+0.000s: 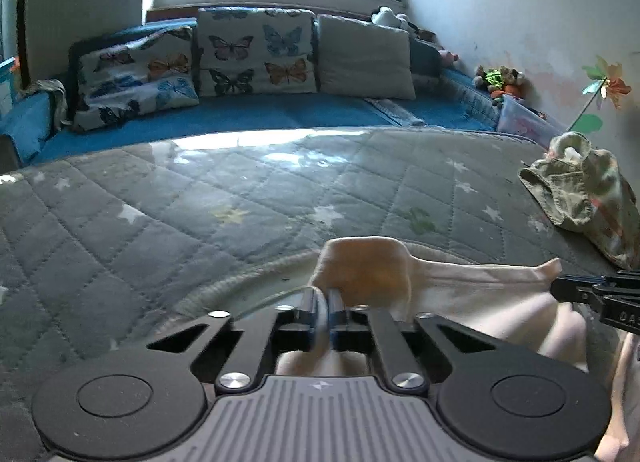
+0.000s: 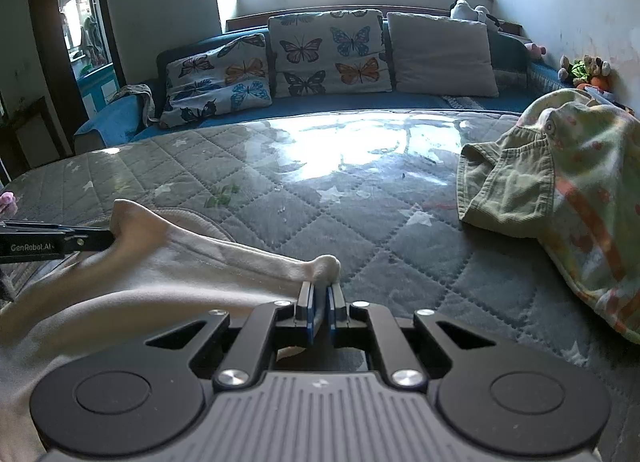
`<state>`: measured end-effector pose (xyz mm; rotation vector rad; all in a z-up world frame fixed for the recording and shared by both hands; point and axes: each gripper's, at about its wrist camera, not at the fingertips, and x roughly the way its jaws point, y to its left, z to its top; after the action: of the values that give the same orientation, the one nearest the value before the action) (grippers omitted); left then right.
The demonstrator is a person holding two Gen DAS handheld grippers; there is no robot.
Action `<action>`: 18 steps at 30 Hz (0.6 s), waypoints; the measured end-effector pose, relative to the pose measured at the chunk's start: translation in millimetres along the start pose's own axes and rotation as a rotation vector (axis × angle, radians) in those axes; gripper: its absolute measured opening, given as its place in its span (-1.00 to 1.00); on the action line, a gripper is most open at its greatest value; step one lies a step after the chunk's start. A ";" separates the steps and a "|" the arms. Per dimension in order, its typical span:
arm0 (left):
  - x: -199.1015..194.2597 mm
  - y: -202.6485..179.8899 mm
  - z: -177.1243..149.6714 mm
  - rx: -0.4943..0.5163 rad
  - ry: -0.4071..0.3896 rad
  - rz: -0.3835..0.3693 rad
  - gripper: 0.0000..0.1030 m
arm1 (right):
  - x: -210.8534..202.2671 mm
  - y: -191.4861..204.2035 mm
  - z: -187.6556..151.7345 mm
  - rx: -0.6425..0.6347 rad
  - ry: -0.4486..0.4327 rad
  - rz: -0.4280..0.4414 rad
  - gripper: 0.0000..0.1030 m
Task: Fold clothes
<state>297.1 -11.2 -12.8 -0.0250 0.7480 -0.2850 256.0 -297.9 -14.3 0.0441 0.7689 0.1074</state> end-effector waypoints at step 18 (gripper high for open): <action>-33.9 66.7 11.4 -0.073 -0.063 0.246 -0.87 | 16.1 51.8 52.0 -0.067 -0.075 0.072 -0.78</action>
<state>297.6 61.0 10.0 -0.0111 0.6906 -0.0221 299.6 -244.6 16.0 0.0118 0.6887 0.1986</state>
